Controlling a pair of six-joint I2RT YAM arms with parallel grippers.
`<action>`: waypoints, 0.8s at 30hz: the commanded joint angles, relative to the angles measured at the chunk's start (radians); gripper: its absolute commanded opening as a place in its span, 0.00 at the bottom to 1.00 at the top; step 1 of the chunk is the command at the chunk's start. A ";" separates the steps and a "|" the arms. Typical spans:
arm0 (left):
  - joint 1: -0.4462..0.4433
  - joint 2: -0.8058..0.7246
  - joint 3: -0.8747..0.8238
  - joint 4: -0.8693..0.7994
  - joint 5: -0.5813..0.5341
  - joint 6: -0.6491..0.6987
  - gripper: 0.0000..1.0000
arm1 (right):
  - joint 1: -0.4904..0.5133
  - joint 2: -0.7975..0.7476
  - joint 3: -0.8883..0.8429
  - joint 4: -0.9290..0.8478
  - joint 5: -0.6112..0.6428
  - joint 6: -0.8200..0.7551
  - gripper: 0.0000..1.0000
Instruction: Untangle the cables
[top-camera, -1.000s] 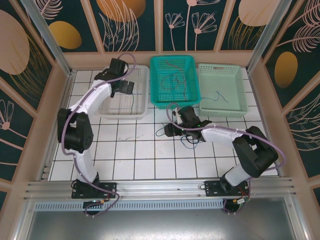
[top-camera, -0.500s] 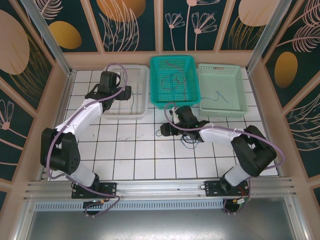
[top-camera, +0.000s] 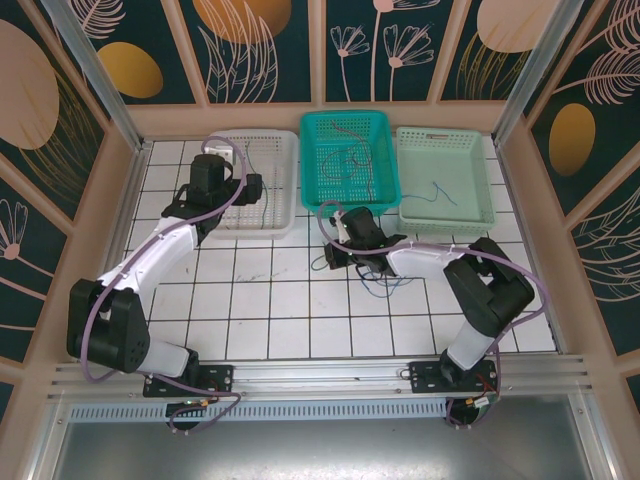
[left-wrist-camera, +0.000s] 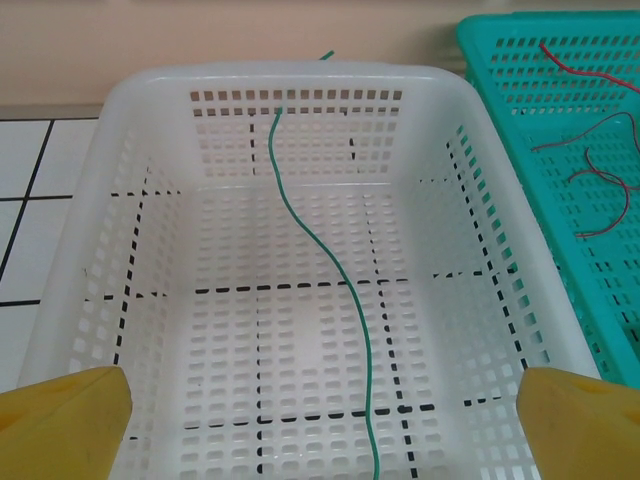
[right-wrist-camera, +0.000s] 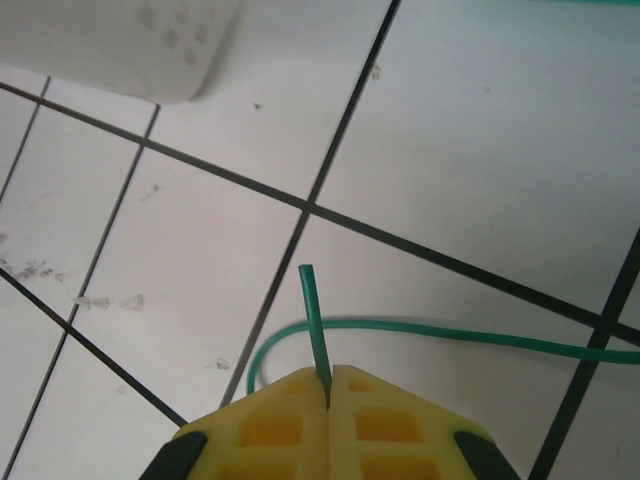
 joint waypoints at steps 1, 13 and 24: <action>0.003 -0.042 -0.023 0.062 0.020 -0.012 0.98 | 0.005 -0.089 0.020 -0.046 -0.022 -0.029 0.00; -0.052 -0.075 -0.068 0.124 0.226 0.076 0.99 | -0.045 -0.310 0.114 -0.238 -0.170 -0.057 0.00; -0.134 -0.155 -0.210 0.307 0.446 0.132 0.96 | -0.184 -0.431 0.200 -0.236 -0.457 -0.014 0.00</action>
